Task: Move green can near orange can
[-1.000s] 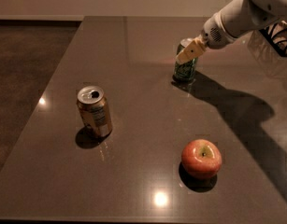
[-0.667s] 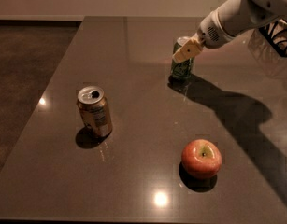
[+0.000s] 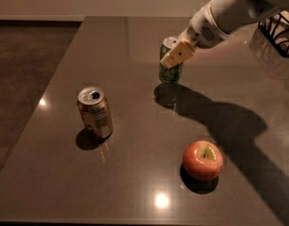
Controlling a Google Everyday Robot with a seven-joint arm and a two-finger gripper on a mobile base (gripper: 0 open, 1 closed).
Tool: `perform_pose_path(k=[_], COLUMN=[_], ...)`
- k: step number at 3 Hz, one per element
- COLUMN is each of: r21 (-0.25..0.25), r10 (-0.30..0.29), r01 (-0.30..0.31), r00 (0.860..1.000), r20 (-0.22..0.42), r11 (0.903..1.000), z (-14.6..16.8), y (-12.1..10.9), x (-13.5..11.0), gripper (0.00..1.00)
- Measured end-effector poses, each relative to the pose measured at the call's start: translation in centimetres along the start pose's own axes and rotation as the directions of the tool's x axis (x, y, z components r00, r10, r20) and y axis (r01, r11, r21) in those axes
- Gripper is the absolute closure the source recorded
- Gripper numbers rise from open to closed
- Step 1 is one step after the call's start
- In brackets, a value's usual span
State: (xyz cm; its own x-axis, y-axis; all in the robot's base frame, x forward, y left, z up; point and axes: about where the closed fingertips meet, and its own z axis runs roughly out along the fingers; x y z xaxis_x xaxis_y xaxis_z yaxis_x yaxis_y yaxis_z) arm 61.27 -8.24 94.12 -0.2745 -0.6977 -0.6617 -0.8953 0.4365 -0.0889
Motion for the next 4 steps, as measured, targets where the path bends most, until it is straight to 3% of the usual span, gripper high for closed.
perform_pose_path(k=[1, 3, 4], r21=[-0.069, -0.187, -0.215], r10=[-0.099, -0.221, -0.265], r01=[0.099, 0.221, 0.266], r00=[0.995, 0.975, 0.964], r20=[-0.001, 0.02, 0.03], r11=[0.9927, 0.9573, 0.9397], z=[0.6, 2.3, 2.6], y=[3.5, 8.5, 9.8], x=[-0.9, -1.8, -2.1], gripper=[1.0, 1.0, 1.0])
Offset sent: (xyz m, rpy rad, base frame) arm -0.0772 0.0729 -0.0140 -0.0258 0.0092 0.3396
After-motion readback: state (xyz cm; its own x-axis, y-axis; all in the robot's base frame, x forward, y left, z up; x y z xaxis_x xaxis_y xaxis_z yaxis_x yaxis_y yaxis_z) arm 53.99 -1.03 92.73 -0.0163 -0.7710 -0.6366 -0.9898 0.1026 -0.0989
